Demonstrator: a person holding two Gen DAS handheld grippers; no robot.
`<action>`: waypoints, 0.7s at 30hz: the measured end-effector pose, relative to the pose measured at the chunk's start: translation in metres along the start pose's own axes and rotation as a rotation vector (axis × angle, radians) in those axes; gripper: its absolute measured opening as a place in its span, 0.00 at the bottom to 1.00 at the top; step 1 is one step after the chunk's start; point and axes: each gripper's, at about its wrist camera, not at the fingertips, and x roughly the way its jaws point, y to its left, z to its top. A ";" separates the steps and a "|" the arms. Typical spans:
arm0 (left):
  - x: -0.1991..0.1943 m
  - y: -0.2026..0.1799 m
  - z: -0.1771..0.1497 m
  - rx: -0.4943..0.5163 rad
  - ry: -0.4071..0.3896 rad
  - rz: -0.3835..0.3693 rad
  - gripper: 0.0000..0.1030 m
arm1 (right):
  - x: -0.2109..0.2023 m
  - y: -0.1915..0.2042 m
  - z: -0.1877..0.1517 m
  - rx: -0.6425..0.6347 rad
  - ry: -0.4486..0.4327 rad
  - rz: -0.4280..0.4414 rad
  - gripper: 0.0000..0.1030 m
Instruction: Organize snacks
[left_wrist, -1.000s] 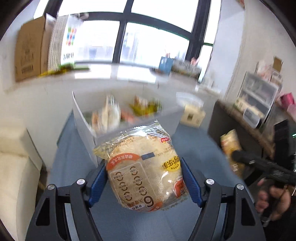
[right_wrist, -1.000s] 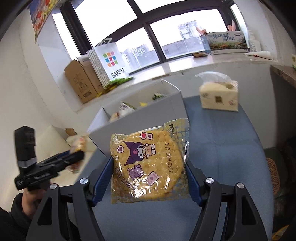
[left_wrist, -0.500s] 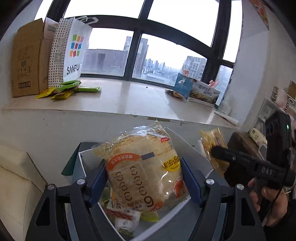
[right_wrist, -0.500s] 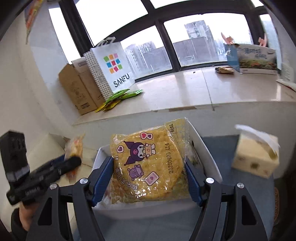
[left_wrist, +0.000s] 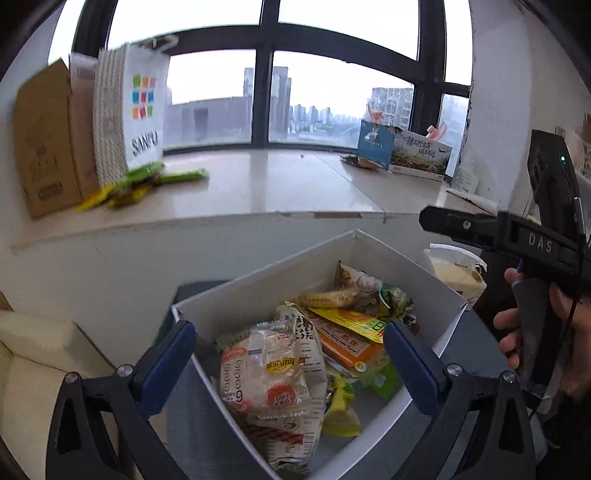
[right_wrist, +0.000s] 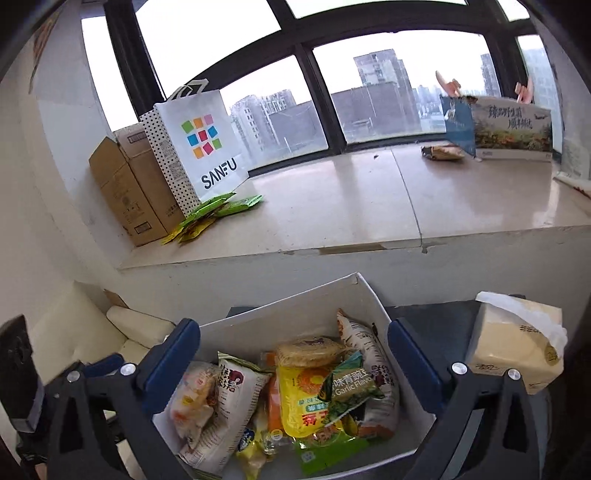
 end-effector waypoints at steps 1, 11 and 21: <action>-0.008 -0.003 -0.001 0.011 -0.020 0.023 1.00 | -0.005 0.002 -0.004 -0.015 -0.006 0.000 1.00; -0.094 -0.031 -0.029 0.022 -0.148 0.087 1.00 | -0.100 0.060 -0.048 -0.239 -0.135 -0.155 1.00; -0.182 -0.046 -0.076 -0.028 -0.117 -0.010 1.00 | -0.199 0.097 -0.121 -0.281 -0.159 -0.117 1.00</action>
